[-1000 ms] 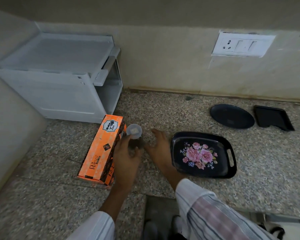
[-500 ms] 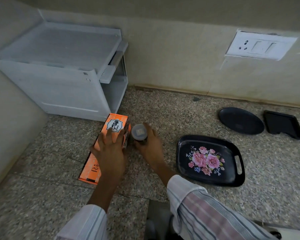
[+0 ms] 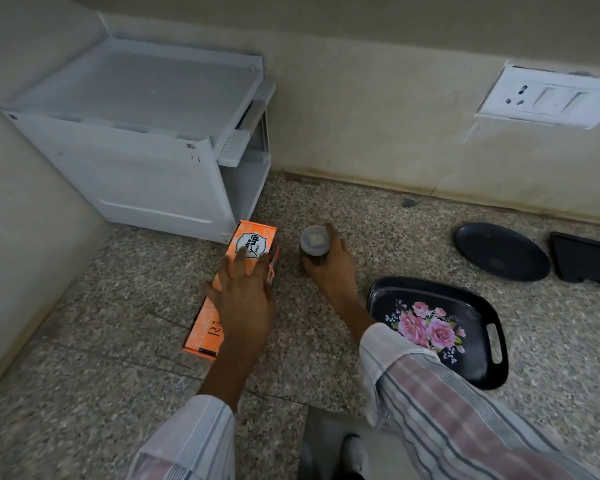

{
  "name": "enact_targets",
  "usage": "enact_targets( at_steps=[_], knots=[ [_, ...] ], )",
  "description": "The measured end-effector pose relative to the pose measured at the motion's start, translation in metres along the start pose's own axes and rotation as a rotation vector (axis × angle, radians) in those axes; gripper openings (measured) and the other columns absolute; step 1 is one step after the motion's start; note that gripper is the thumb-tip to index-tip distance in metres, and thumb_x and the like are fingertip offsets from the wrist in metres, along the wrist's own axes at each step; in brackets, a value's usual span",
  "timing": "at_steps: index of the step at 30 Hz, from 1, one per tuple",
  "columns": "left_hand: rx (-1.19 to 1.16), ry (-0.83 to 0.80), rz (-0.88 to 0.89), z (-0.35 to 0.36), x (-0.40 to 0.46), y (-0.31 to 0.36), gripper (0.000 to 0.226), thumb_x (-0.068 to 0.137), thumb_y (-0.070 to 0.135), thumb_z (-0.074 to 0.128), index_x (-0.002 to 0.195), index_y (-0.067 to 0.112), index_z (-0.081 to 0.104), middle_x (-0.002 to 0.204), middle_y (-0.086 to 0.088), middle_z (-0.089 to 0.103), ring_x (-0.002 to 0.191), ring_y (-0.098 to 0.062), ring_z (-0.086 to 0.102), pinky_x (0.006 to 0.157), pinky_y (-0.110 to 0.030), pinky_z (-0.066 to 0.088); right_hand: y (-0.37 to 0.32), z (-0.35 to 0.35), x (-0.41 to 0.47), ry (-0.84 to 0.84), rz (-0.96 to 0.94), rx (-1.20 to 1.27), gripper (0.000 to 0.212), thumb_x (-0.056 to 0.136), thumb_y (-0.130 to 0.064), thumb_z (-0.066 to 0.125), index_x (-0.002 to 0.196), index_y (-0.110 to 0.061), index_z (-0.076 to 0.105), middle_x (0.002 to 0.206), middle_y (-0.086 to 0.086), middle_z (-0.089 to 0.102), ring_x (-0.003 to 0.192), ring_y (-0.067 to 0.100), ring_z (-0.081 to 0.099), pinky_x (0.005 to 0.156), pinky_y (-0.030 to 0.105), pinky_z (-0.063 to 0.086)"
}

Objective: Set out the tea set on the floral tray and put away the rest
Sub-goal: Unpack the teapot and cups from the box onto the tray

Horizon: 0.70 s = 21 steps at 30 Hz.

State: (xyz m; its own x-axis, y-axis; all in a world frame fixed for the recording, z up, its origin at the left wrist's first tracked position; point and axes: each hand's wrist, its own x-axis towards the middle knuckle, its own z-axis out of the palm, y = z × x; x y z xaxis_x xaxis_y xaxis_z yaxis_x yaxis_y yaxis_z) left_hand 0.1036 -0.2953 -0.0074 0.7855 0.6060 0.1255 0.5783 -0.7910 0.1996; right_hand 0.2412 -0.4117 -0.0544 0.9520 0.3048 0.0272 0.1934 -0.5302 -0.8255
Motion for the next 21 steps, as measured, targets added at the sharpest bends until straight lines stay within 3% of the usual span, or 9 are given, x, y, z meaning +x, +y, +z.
enact_targets(
  at_steps=[2,5,7,10,12,15,17,21],
  knots=[
    [-0.111,0.08,-0.026,-0.009,0.001,-0.013,0.054,0.087,0.035,0.063,0.139,0.028,0.051,0.149,-0.01,0.043,0.129,-0.038,0.044,0.095,-0.058,0.042,-0.012,-0.008,-0.011,0.087,-0.035,-0.031,0.091,0.082,-0.038,0.077,0.156,-0.027,0.026,0.153,0.004,0.039,0.137,0.025,0.043,0.106,0.037,0.041],
    [-0.317,0.097,-0.141,-0.019,0.007,-0.043,0.044,0.093,0.031,0.055,0.135,0.016,0.055,0.129,-0.018,0.06,0.11,-0.04,0.059,0.087,-0.048,0.049,-0.039,-0.006,-0.05,0.233,-0.189,-0.031,0.067,0.085,-0.038,0.073,0.143,-0.021,0.045,0.14,0.002,0.048,0.128,0.018,0.047,0.102,0.031,0.044],
    [-0.452,0.031,-0.24,-0.016,0.011,-0.056,0.034,0.097,0.023,0.05,0.127,0.01,0.063,0.118,-0.021,0.068,0.105,-0.041,0.064,0.086,-0.044,0.05,-0.053,0.015,-0.076,0.124,-0.191,0.078,0.052,0.087,-0.037,0.071,0.134,-0.022,0.056,0.132,0.0,0.056,0.123,0.015,0.052,0.101,0.036,0.049],
    [-0.52,0.008,-0.199,-0.014,0.008,-0.061,0.033,0.097,0.015,0.048,0.122,0.009,0.069,0.113,-0.02,0.072,0.101,-0.038,0.068,0.084,-0.037,0.05,-0.064,0.054,-0.095,-0.084,-0.041,0.208,0.067,0.083,-0.045,0.067,0.146,-0.03,0.046,0.136,0.001,0.059,0.125,0.019,0.054,0.1,0.042,0.05],
    [-0.545,0.007,-0.143,-0.017,0.002,-0.062,0.033,0.096,0.012,0.05,0.121,0.011,0.07,0.112,-0.016,0.073,0.101,-0.033,0.069,0.082,-0.031,0.047,-0.066,0.065,-0.1,-0.102,0.038,0.274,0.077,0.079,-0.053,0.067,0.149,-0.037,0.038,0.138,0.0,0.058,0.125,0.018,0.056,0.099,0.042,0.052],
    [-0.571,0.006,-0.088,-0.022,-0.01,-0.061,0.044,0.088,0.024,0.044,0.121,0.013,0.072,0.115,-0.012,0.073,0.103,-0.03,0.068,0.088,-0.031,0.048,-0.056,0.065,-0.11,-0.073,0.065,0.316,0.081,0.075,-0.062,0.071,0.146,-0.037,0.04,0.135,-0.002,0.058,0.122,0.016,0.057,0.098,0.041,0.052],
    [-0.564,-0.028,-0.047,-0.024,-0.022,-0.055,0.041,0.089,0.02,0.046,0.121,0.014,0.071,0.117,-0.013,0.072,0.104,-0.03,0.067,0.09,-0.032,0.048,-0.05,0.062,-0.116,-0.053,0.113,0.365,0.082,0.074,-0.066,0.073,0.144,-0.039,0.041,0.135,-0.005,0.059,0.122,0.014,0.059,0.099,0.04,0.052],
    [-0.545,-0.039,0.021,-0.021,-0.044,-0.046,0.034,0.09,0.009,0.059,0.121,0.017,0.071,0.117,-0.013,0.07,0.103,-0.032,0.067,0.089,-0.037,0.051,-0.036,0.051,-0.127,-0.142,0.233,0.546,0.073,0.078,-0.053,0.081,0.14,-0.039,0.045,0.129,-0.019,0.064,0.115,-0.001,0.063,0.099,0.033,0.054]
  ],
)
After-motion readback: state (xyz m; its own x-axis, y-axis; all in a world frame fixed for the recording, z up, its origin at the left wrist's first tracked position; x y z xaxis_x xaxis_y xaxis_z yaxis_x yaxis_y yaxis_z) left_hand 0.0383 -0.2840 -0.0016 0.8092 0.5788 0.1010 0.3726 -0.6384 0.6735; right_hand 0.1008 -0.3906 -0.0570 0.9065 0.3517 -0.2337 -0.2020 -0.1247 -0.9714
